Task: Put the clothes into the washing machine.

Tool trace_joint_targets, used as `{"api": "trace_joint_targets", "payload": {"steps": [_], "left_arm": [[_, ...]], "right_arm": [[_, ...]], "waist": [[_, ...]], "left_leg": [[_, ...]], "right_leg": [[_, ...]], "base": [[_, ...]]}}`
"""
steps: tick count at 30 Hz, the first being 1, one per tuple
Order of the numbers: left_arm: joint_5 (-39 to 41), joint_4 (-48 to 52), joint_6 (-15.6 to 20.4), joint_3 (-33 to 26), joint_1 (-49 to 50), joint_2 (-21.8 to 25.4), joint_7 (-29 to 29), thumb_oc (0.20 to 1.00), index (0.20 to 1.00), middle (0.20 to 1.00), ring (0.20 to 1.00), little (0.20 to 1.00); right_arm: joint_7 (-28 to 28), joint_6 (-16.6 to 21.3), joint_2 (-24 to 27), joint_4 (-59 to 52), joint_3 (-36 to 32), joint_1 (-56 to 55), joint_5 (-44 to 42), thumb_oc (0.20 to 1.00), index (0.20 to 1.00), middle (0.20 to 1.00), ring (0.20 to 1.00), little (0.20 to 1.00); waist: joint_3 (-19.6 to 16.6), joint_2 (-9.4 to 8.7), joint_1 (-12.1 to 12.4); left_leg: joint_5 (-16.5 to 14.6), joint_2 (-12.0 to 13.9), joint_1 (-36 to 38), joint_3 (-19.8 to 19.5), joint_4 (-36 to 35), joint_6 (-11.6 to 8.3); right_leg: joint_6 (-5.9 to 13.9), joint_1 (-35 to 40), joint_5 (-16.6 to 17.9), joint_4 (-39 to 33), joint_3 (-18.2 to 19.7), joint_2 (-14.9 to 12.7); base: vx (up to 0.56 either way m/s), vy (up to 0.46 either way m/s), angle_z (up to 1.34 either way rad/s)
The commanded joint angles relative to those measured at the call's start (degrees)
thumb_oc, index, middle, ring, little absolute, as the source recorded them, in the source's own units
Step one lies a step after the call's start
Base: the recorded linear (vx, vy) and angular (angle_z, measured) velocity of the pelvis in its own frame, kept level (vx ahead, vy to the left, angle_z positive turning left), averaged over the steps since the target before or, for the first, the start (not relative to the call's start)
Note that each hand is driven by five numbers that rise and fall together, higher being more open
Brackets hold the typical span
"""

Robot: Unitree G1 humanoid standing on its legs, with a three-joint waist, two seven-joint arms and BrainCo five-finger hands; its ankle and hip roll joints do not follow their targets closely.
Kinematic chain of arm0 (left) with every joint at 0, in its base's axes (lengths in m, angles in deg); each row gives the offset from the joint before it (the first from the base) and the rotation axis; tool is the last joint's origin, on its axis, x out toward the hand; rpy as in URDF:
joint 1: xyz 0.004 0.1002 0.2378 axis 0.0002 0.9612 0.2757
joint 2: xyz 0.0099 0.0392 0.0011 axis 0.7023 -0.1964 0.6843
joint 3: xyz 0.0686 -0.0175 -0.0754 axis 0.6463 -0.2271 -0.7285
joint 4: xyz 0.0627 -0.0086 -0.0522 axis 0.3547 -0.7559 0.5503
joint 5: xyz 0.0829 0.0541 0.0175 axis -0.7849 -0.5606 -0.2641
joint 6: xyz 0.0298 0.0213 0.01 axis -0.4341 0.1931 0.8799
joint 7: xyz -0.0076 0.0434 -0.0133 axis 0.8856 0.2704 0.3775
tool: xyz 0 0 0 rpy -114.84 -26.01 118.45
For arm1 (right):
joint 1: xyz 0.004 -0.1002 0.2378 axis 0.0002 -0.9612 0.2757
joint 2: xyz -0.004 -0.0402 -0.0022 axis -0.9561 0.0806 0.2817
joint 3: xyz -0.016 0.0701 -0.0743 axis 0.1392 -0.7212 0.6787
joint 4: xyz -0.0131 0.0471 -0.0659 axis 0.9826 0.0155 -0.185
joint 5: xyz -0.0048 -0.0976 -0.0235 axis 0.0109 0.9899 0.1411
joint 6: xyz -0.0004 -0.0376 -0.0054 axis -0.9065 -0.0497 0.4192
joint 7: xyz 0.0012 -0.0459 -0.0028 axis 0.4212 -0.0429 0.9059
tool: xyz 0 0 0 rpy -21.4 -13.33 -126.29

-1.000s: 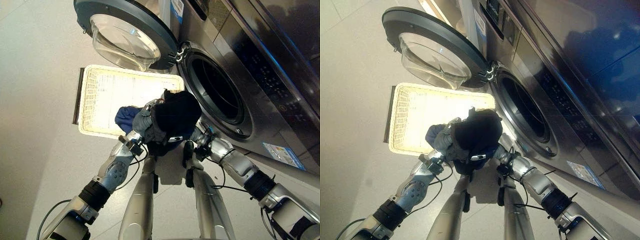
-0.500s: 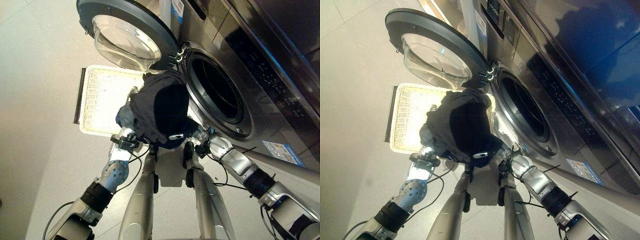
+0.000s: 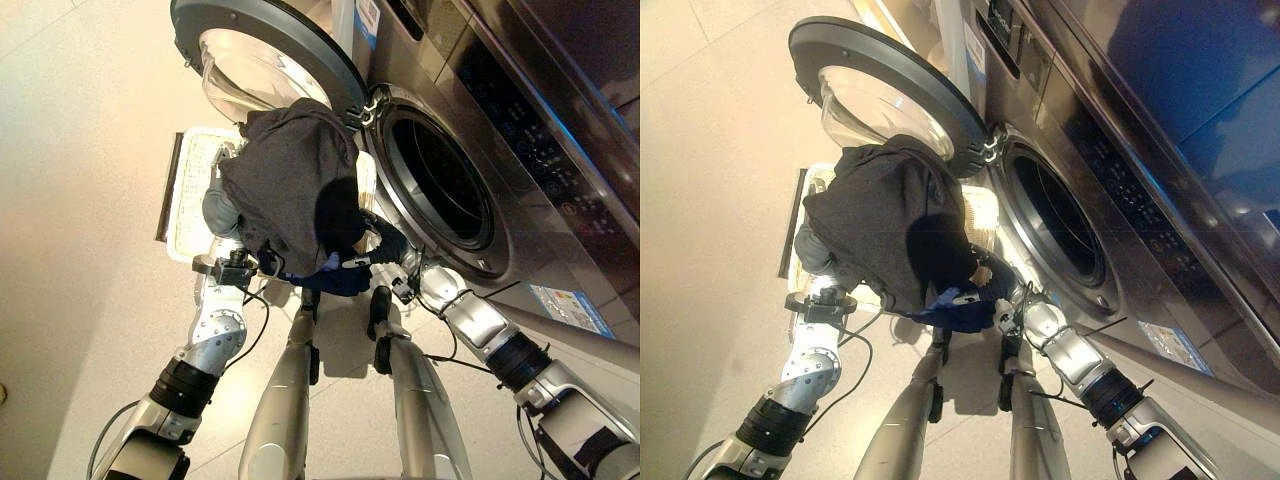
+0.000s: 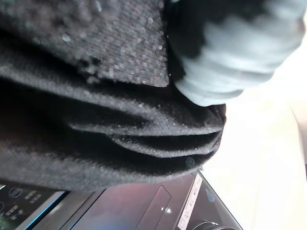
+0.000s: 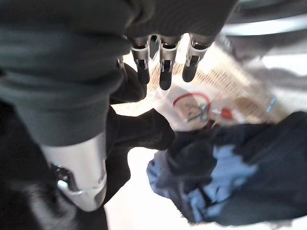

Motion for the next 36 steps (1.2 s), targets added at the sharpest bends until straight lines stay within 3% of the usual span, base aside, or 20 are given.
{"api": "trace_joint_targets", "payload": {"steps": [1, 3, 5, 7, 9, 11, 13, 16, 21, 29, 30, 31, 32, 36], "left_arm": [[-3.32, 7.53, 0.91, -1.84, -0.48, -1.49, 1.01, 0.2, 0.2, 0.2, 0.2, 0.2], [-4.37, 7.85, -0.46, -1.64, -0.4, -1.47, 0.0, 0.2, 0.2, 0.2, 0.2, 0.2], [-4.66, 7.66, -0.94, -1.4, -0.21, -1.42, -0.2, 0.2, 0.2, 0.2, 0.2, 0.2], [-6.56, 7.34, -2.67, -0.97, 0.22, -1.54, -1.01, 0.2, 0.2, 0.2, 0.2, 0.2], [-6.71, 6.97, -3.04, -0.74, 0.13, -1.09, -1.17, 0.2, 0.2, 0.2, 0.2, 0.2], [-7.84, 5.89, -5.11, 0.15, 0.71, -0.57, -1.22, 0.2, 0.2, 0.2, 0.2, 0.2], [-7.97, 5.3, -5.92, 0.56, 0.92, 0.11, -0.81, 0.2, 0.2, 0.2, 0.2, 0.2], [-11.17, 3.56, -9.22, 3.21, 1.34, 2.5, 0.03, 0.2, 0.2, 0.2, 0.2, 0.2], [-15.15, 1.06, -11.31, 7.38, 0.34, 5.9, -1.66, 0.2, 0.2, 0.2, 0.2, 0.2], [-16.85, -2.07, -12.7, 11.37, -0.93, 8.77, -0.98, 0.2, 0.2, 0.2, 0.2, 0.2], [-17.8, -2.49, -13.15, 12.05, -0.89, 8.86, -0.91, 0.2, 0.2, 0.2, 0.2, 0.2], [-17.86, -2.65, -13.17, 12.31, -0.96, 9.0, -0.92, 0.2, 0.2, 0.2, 0.2, 0.2], [-18.32, -2.83, -13.44, 12.66, -1.0, 9.15, -0.98, 0.2, 0.2, 0.2, 0.2, 0.2], [-21.28, -3.83, -13.42, 14.01, -1.2, 9.49, -2.8, 0.2, 0.2, 0.2, 0.2, 0.2]], "right_arm": [[-2.22, 5.23, 0.57, -8.44, -1.18, 0.45, 4.47, 1.0, 1.0, 1.0, 1.0, 1.0], [0.24, 7.99, 1.04, -11.46, -1.71, 1.18, 0.61, 1.0, 1.0, 1.0, 1.0, 1.0], [1.33, 8.36, 0.82, -12.22, -1.8, 1.06, -2.52, 1.0, 1.0, 1.0, 1.0, 1.0], [5.96, 7.17, -0.56, -14.16, -2.43, 0.48, -13.97, 1.0, 1.0, 1.0, 1.0, 1.0], [7.6, 6.71, -1.36, -14.35, -2.61, 0.09, -16.67, 1.0, 1.0, 1.0, 1.0, 1.0], [12.18, 4.35, -2.87, -15.32, -2.36, -1.22, -22.8, 1.0, 1.0, 1.0, 1.0, 1.0], [13.37, 3.57, -2.9, -15.75, -2.36, -1.62, -26.04, 1.0, 1.0, 1.0, 1.0, 1.0], [18.53, -1.7, -3.85, -16.44, -1.66, -2.89, -38.33, 1.0, 1.0, 1.0, 1.0, 1.0], [24.54, -7.45, -4.62, -16.6, 0.37, -4.03, -51.81, 1.0, 1.0, 1.0, 1.0, 1.0], [28.02, -9.77, -4.43, -15.06, 3.25, -5.31, -59.31, 1.0, 1.0, 1.0, 1.0, 1.0], [28.54, -9.46, -4.69, -14.57, 3.64, -5.72, -61.37, 0.645, 0.645, 0.645, 0.645, 0.645], [28.62, -9.33, -4.82, -14.51, 3.71, -5.81, -61.75, 0.539, 0.539, 0.539, 0.539, 0.539], [28.74, -9.08, -5.05, -14.49, 3.87, -6.03, -62.62, 0.2, 0.2, 0.2, 0.2, 0.2], [28.6, -6.79, -5.76, -14.65, 4.38, -6.49, -63.93, 0.2, 0.2, 0.2, 0.2, 0.2]], "waist": [[-1.29, 0.07, -1.4], [-1.29, 0.13, -1.35], [-1.29, 0.15, -1.29], [-1.29, 0.06, -1.22], [-1.29, 0.01, -1.24], [-1.29, -0.08, -1.18], [-1.29, -0.1, -1.15], [-1.29, 0.0, -1.07], [-1.29, 0.17, -1.12], [-1.29, -0.08, -1.49], [-1.29, -0.08, -1.46], [-1.29, -0.09, -1.47], [-1.29, -0.12, -1.48], [-1.29, -0.36, -1.67]], "left_leg": [[-4.36, -6.69, -0.69, 2.1, 5.61, 6.46], [-4.29, -6.63, -1.03, 2.2, 5.82, 6.39], [-4.68, -6.64, -0.82, 2.2, 6.1, 6.38], [-4.86, -6.74, -0.98, 2.13, 6.55, 6.35], [-4.59, -6.76, -1.29, 2.09, 6.55, 6.33], [-4.8, -6.79, -1.35, 2.14, 6.72, 6.35], [-4.74, -6.73, -1.27, 2.27, 6.52, 6.38], [-4.36, -6.27, -1.4, 3.2, 5.78, 6.41], [-3.75, -6.01, -1.47, 3.64, 4.77, 6.46], [-3.28, -5.72, -1.22, 4.26, 3.72, 6.6], [-3.22, -5.72, -1.06, 4.24, 3.49, 6.61], [-3.22, -5.72, -1.0, 4.25, 3.42, 6.63], [-3.2, -5.73, -0.91, 4.25, 3.32, 6.64], [-2.9, -5.74, -0.96, 4.41, 2.93, 6.64]], "right_leg": [[2.14, 3.37, 8.36, -10.95, 4.3, 3.44], [2.35, 3.15, 8.47, -10.94, 4.11, 3.22], [2.41, 3.39, 8.13, -10.76, 3.98, 3.17], [2.44, 3.3, 7.97, -10.51, 3.77, 3.16], [2.47, 3.04, 8.22, -10.57, 3.66, 3.1], [2.63, 3.11, 8.15, -10.67, 3.27, 3.02], [2.72, 3.19, 8.31, -10.93, 3.09, 2.92], [3.03, 2.98, 8.74, -11.36, 2.16, 2.55], [3.3, 2.69, 9.28, -11.72, 1.67, 2.46], [3.66, 2.32, 10.28, -12.28, 2.17, 2.68], [3.73, 2.46, 10.43, -12.52, 2.25, 2.64], [3.74, 2.51, 10.49, -12.59, 2.23, 2.63], [3.78, 2.55, 10.58, -12.68, 2.24, 2.63], [3.91, 2.38, 11.14, -13.11, 2.32, 2.75]], "base": [[0.0, 0.0, 0.0], [0.0, 0.0, 0.0], [0.0, 0.0, 0.0], [0.0, -0.011, 0.02], [0.0, 0.0, 0.0], [0.0, 0.0, 0.0], [0.0, 0.0, 0.0], [0.0, 0.0, 0.0], [0.0, 0.0, 0.0], [0.0, 0.0, 0.0], [0.0, 0.0, 0.0], [0.0, 0.0, 0.0], [0.0, 0.0, 0.0], [0.0, 0.0, 0.0]]}}
